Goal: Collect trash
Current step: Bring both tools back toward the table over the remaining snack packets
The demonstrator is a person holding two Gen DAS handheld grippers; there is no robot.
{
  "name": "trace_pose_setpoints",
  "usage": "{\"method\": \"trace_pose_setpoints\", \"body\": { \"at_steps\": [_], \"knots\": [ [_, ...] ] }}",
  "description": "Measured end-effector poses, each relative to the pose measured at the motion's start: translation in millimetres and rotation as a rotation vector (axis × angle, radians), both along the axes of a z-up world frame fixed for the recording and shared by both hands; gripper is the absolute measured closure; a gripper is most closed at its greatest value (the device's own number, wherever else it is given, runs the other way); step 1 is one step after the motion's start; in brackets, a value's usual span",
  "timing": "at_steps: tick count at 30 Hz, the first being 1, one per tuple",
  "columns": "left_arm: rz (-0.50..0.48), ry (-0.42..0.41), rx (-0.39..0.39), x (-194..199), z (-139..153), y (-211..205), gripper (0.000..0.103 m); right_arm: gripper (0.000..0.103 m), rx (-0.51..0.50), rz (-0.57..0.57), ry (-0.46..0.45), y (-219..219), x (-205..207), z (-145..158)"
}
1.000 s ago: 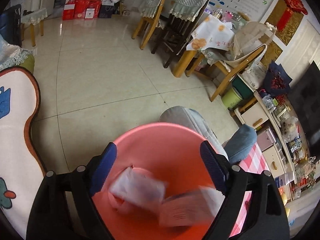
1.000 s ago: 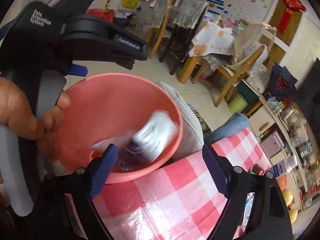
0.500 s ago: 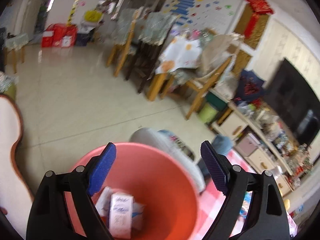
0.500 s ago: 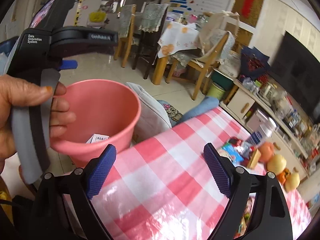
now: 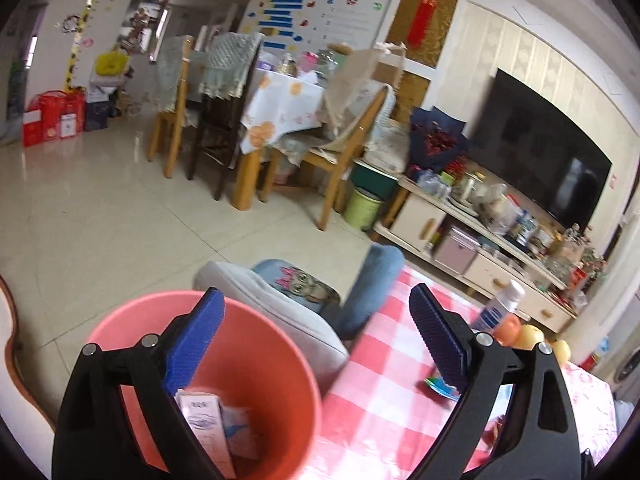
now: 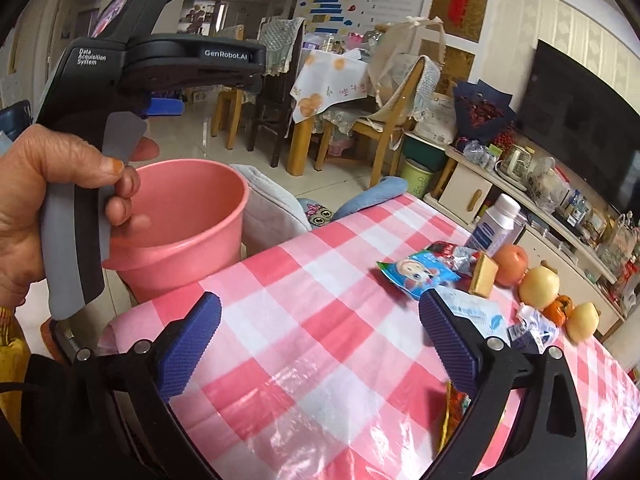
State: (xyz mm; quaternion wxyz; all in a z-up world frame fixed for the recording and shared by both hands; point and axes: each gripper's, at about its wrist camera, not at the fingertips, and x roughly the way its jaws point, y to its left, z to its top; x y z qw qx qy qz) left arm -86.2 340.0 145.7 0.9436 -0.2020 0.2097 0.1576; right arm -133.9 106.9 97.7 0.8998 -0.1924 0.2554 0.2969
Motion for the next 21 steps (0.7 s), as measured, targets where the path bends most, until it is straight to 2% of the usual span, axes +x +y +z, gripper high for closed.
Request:
{"method": "trace_pose_setpoints", "body": {
  "at_steps": [3, 8, 21],
  "knots": [
    [-0.029, -0.006, 0.015, 1.8, -2.0, -9.4, 0.009, 0.005, 0.010, -0.014, 0.002, -8.8, -2.5, -0.4],
    [-0.052, 0.020, 0.104, 7.5, -4.8, -29.6, 0.009, 0.005, 0.021, -0.028, 0.021, -24.3, -4.1, -4.3],
    [-0.080, 0.029, 0.179, 15.1, -6.5, -58.5, 0.009, 0.005, 0.028, -0.070, 0.031, -57.5, 0.3, -10.7]
  ]
}}
